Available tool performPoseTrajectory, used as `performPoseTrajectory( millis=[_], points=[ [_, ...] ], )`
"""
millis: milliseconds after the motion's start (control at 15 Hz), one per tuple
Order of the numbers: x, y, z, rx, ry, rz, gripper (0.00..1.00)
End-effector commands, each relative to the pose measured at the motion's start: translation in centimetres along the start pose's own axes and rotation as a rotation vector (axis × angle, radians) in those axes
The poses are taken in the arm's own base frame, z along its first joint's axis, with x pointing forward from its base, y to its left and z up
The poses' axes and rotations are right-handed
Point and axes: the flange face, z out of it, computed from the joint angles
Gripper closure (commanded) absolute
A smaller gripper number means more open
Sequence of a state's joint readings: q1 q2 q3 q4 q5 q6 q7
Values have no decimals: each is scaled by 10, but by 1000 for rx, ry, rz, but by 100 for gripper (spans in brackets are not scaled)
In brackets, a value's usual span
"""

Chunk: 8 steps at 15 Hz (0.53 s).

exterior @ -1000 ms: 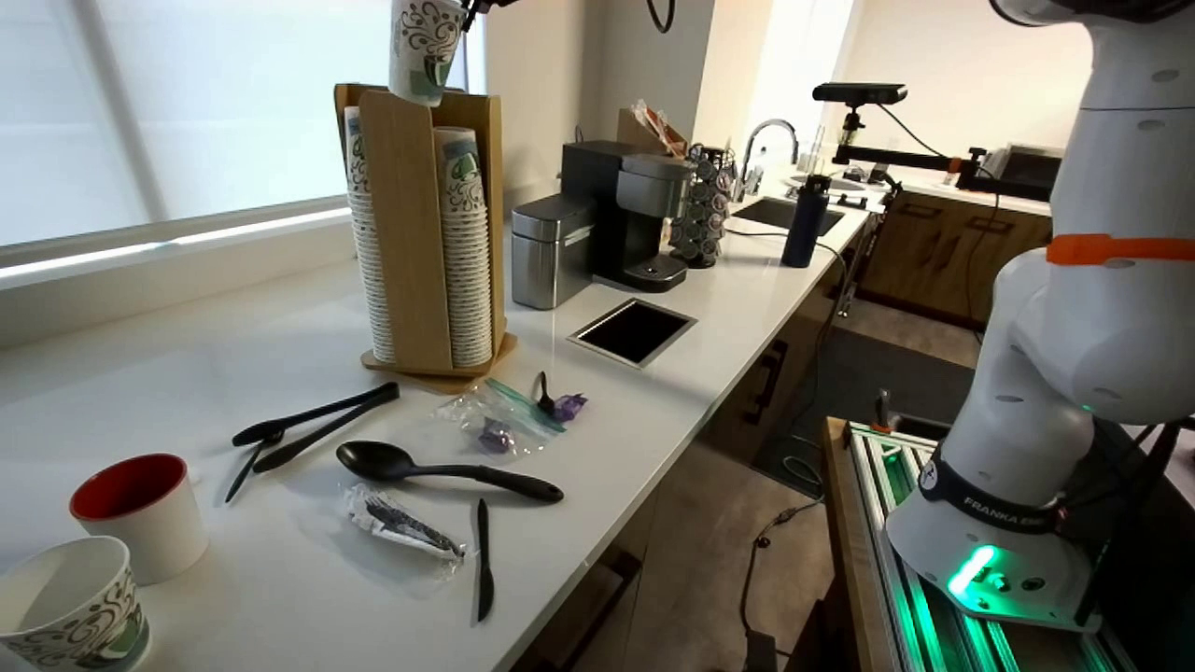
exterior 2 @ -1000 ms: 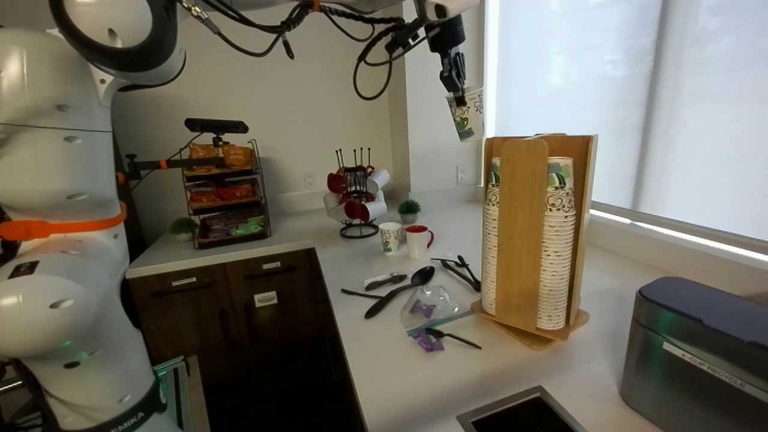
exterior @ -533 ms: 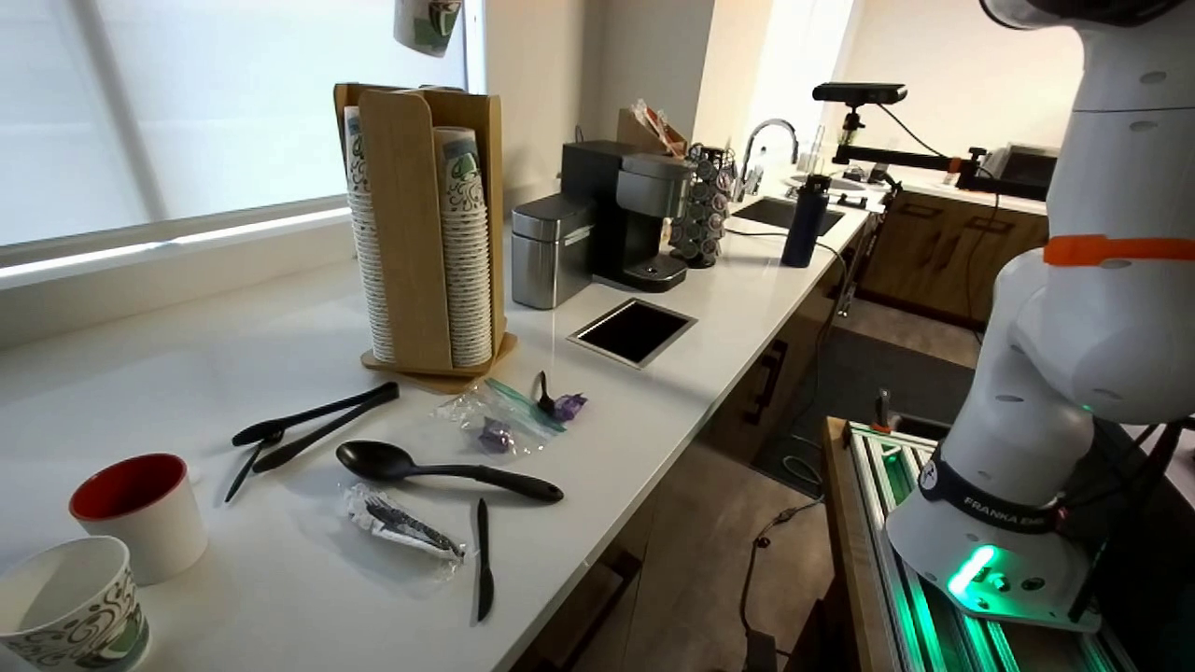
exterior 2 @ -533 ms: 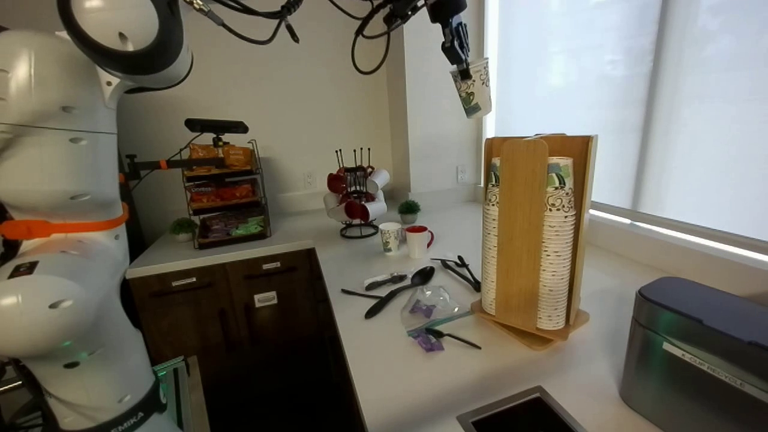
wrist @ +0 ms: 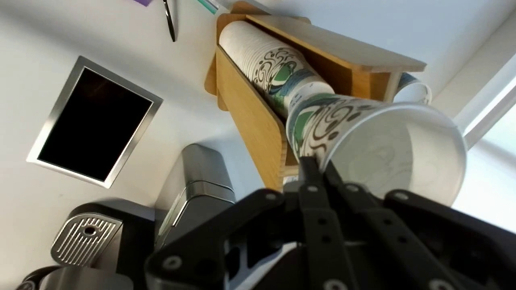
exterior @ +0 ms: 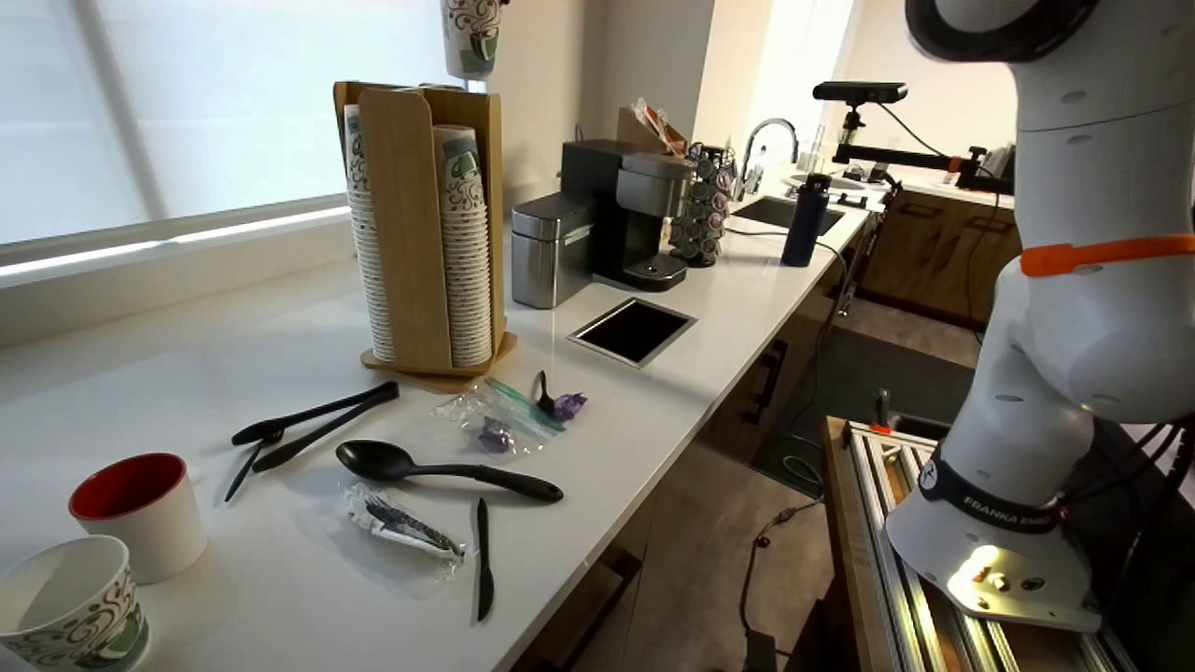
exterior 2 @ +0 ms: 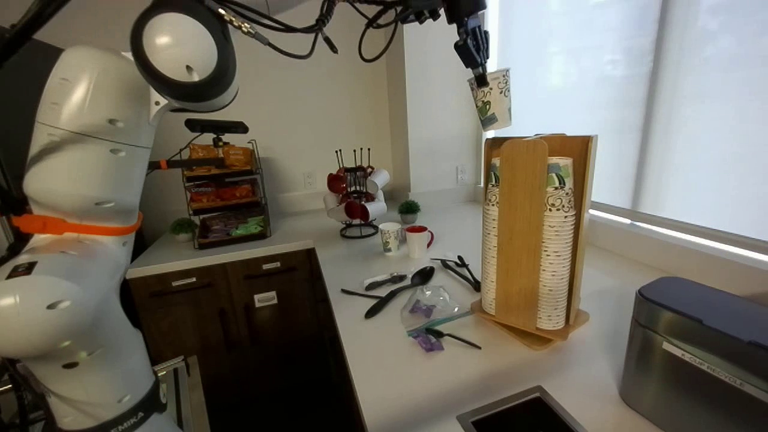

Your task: Pick up the coffee cup on the right and place it on top of the stacked cups on the far right.

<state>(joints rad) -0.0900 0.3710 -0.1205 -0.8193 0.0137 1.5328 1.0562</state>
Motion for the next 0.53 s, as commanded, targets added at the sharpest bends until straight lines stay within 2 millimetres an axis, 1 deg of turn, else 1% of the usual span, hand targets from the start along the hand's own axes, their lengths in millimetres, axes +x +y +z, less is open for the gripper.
performPoseTrajectory(
  millis=[0,67,267,467],
  points=[
    [1,-3,3,13,-13,22,99],
    [2,-4,6,14,-34,37,99],
    [2,-3,8,5,-50,51,99],
    [8,-6,15,9,-37,99,99]
  ],
)
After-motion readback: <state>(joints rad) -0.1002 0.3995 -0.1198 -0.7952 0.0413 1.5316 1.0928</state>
